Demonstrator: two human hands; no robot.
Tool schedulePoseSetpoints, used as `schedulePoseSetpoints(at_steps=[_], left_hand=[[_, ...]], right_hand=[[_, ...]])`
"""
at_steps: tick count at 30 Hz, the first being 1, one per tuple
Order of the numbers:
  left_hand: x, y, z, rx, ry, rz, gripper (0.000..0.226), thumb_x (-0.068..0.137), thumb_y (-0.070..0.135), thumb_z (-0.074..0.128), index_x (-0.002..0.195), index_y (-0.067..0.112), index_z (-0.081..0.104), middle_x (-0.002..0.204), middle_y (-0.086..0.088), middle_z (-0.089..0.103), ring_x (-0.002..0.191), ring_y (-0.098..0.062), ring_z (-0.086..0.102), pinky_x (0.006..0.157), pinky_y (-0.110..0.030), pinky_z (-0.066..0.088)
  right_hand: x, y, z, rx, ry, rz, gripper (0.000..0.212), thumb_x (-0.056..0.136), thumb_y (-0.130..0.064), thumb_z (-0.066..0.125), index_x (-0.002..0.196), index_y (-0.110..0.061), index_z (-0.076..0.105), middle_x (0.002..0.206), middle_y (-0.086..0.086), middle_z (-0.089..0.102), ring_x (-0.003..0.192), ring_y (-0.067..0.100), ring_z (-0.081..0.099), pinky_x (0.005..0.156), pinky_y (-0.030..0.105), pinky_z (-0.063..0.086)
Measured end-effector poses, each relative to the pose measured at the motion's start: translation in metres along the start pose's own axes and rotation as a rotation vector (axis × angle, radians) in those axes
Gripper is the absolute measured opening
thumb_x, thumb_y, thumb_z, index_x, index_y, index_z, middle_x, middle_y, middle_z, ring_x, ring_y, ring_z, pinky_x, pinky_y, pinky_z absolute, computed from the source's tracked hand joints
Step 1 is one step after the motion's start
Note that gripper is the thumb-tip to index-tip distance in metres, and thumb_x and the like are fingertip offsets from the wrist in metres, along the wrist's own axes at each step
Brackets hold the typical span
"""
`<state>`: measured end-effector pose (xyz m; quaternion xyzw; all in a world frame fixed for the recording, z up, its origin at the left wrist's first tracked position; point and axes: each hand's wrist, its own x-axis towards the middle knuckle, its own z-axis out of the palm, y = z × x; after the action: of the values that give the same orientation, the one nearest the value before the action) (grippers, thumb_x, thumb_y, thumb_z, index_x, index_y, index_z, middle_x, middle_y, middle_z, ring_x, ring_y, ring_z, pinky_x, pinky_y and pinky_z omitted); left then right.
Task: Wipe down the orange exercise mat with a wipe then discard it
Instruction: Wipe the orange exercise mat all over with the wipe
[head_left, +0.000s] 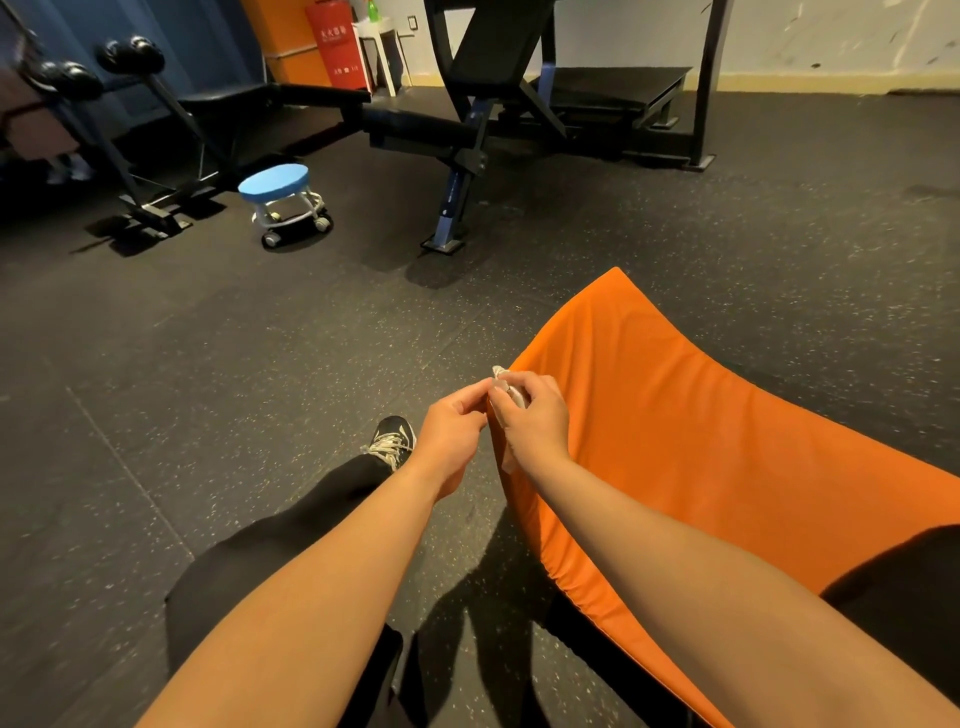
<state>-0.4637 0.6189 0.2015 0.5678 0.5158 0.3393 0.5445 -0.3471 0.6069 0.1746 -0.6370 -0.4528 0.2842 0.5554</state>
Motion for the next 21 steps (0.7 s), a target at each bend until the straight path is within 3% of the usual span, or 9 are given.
schedulePoseSetpoints(at_steps=[3, 7, 11, 13, 15, 18, 21], left_hand=[[-0.001, 0.003, -0.002, -0.033, -0.014, 0.008, 0.058, 0.09, -0.016, 0.041, 0.135, 0.014, 0.063, 0.128, 0.003, 0.068, 0.119, -0.007, 0.062, 0.103, -0.024, 0.049], [-0.001, 0.004, -0.005, -0.044, 0.007, -0.018, 0.056, 0.089, -0.016, 0.042, 0.134, 0.01, 0.063, 0.128, -0.001, 0.069, 0.119, -0.011, 0.064, 0.095, -0.019, 0.052], [-0.004, 0.004, -0.004, 0.007, 0.078, -0.013, 0.049, 0.093, -0.01, 0.05, 0.133, 0.016, 0.063, 0.124, 0.004, 0.068, 0.112, -0.002, 0.062, 0.085, -0.012, 0.051], [-0.005, 0.001, -0.002, 0.048, 0.084, 0.027, 0.046, 0.094, -0.008, 0.054, 0.13, 0.019, 0.063, 0.121, 0.005, 0.069, 0.109, 0.0, 0.063, 0.085, -0.013, 0.051], [-0.005, -0.001, -0.001, 0.059, 0.084, 0.028, 0.043, 0.095, -0.005, 0.056, 0.13, 0.018, 0.062, 0.119, 0.006, 0.068, 0.108, 0.0, 0.063, 0.087, -0.014, 0.052], [-0.003, -0.003, 0.002, 0.046, 0.086, 0.023, 0.039, 0.096, 0.0, 0.058, 0.128, 0.022, 0.065, 0.119, 0.009, 0.069, 0.114, -0.007, 0.063, 0.099, -0.026, 0.052], [-0.003, -0.001, 0.002, 0.027, 0.107, 0.028, 0.035, 0.097, 0.003, 0.059, 0.123, 0.025, 0.067, 0.118, 0.008, 0.07, 0.113, -0.008, 0.065, 0.097, -0.026, 0.053]], right_hand=[[-0.004, 0.001, 0.001, 0.012, -0.012, -0.021, 0.006, 0.093, -0.018, 0.07, 0.098, -0.017, 0.072, 0.099, -0.008, 0.055, 0.094, 0.004, 0.056, 0.076, 0.004, 0.036], [-0.013, 0.009, -0.004, 0.072, -0.083, 0.024, 0.009, 0.094, -0.018, 0.07, 0.102, -0.023, 0.071, 0.104, -0.011, 0.06, 0.098, -0.002, 0.057, 0.081, 0.01, 0.043], [-0.033, 0.039, -0.002, 0.092, -0.049, 0.23, 0.016, 0.092, -0.009, 0.068, 0.099, -0.022, 0.071, 0.103, -0.005, 0.071, 0.102, 0.019, 0.067, 0.08, 0.026, 0.049], [-0.019, 0.029, -0.001, 0.121, 0.01, 0.212, 0.021, 0.094, -0.014, 0.068, 0.115, -0.016, 0.073, 0.114, 0.0, 0.072, 0.111, 0.02, 0.066, 0.09, 0.028, 0.049], [0.006, 0.004, 0.001, 0.143, -0.005, 0.137, 0.034, 0.097, -0.015, 0.064, 0.131, -0.012, 0.068, 0.125, -0.001, 0.067, 0.116, 0.01, 0.06, 0.099, 0.025, 0.045], [0.025, -0.012, 0.009, 0.043, -0.05, 0.06, 0.041, 0.095, -0.007, 0.061, 0.136, -0.012, 0.064, 0.128, 0.003, 0.062, 0.119, 0.01, 0.056, 0.104, 0.019, 0.041], [0.014, -0.002, 0.01, 0.039, -0.018, 0.065, 0.031, 0.098, -0.006, 0.061, 0.129, -0.004, 0.067, 0.116, 0.003, 0.054, 0.108, 0.008, 0.052, 0.085, -0.005, 0.031]])
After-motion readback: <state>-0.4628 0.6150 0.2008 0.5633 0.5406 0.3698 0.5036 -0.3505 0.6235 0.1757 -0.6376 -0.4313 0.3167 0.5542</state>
